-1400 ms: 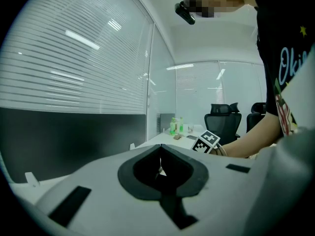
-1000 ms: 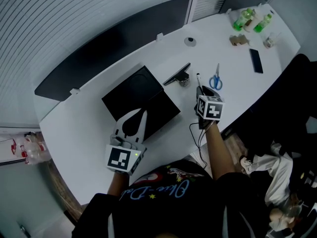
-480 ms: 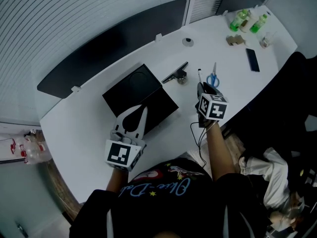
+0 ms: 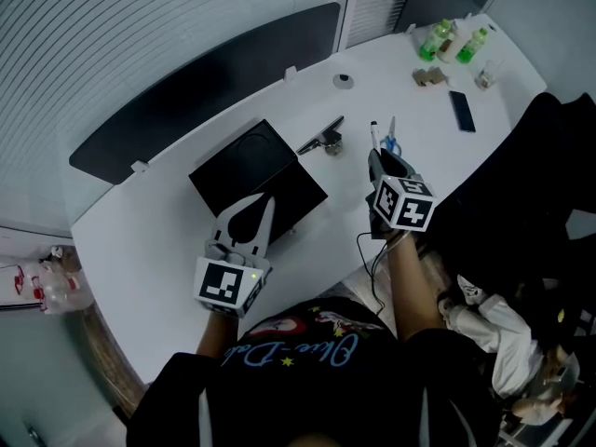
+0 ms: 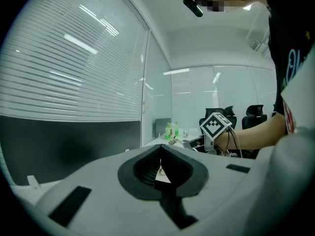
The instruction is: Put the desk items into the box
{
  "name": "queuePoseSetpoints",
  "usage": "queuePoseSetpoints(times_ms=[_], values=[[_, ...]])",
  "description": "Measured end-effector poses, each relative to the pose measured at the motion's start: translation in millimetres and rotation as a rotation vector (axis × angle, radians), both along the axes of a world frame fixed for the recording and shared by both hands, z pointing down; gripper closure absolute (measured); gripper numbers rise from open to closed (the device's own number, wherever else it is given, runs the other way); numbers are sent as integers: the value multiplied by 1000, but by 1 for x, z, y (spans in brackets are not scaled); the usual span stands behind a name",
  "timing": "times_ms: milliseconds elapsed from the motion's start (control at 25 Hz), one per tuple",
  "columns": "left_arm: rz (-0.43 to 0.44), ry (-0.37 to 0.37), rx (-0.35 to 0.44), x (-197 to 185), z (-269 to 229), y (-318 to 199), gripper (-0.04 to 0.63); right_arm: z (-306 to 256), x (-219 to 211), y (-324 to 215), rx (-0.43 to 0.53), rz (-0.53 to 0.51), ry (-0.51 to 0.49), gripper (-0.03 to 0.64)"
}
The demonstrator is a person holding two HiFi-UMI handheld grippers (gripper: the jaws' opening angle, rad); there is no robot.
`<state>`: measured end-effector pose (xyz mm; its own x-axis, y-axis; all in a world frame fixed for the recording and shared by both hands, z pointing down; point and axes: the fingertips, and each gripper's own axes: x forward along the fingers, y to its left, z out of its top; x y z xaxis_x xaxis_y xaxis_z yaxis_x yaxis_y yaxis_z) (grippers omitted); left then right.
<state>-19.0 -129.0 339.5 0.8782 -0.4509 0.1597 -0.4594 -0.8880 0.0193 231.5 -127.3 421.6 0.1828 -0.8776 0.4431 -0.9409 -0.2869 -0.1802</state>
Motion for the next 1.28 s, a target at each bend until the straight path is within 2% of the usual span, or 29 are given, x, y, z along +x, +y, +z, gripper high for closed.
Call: queuePoseSetpoints(times_ms=[480,680,1160,1280], values=[[21,4,25,-6,-11,16,586,-43,-17,21,109,-21,1,543],[40,36,41,-1,-25,27,586,-56,-23,35,151,-28,-1,543],[58,10,69,-9,-22,43,586,-92,-45,62,242,-51,1,543],[70,43,66,-10,-27,48,586,-97,-51,68,252,-58,3,543]])
